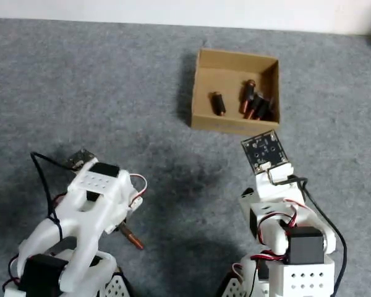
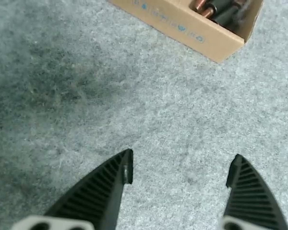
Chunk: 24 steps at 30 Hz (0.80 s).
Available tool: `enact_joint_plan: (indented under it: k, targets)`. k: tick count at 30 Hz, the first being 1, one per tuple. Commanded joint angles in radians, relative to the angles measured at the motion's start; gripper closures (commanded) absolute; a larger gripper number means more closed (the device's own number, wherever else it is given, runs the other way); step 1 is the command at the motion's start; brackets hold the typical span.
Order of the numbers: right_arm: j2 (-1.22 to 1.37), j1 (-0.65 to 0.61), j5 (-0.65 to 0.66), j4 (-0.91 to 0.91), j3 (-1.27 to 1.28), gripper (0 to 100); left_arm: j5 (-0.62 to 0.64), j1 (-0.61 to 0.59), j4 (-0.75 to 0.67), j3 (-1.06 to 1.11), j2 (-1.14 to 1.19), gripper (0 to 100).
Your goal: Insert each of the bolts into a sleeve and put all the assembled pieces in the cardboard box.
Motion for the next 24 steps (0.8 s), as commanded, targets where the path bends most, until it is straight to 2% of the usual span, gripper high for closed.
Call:
enact_joint_plan:
  k: [1,8,16,21,24]
  targets:
    - [-0.007,0.008,-0.011,-0.016,-0.002,70.1,-0.005,-0.005,0.141,-0.137,-0.012,99]
    - [-0.01,0.008,-0.011,-0.016,-0.002,70.1,-0.005,-0.005,0.376,-0.45,-0.012,99]
    - [-0.01,0.008,-0.011,-0.016,-0.01,70.1,-0.006,0.016,0.545,-0.831,-0.013,99]
    - [-0.01,0.007,-0.011,-0.016,-0.013,70.1,-0.121,0.071,0.552,-0.888,-0.145,99]
    - [-0.01,0.004,-0.011,-0.016,-0.013,70.1,-0.265,0.104,0.552,-0.88,-0.312,99]
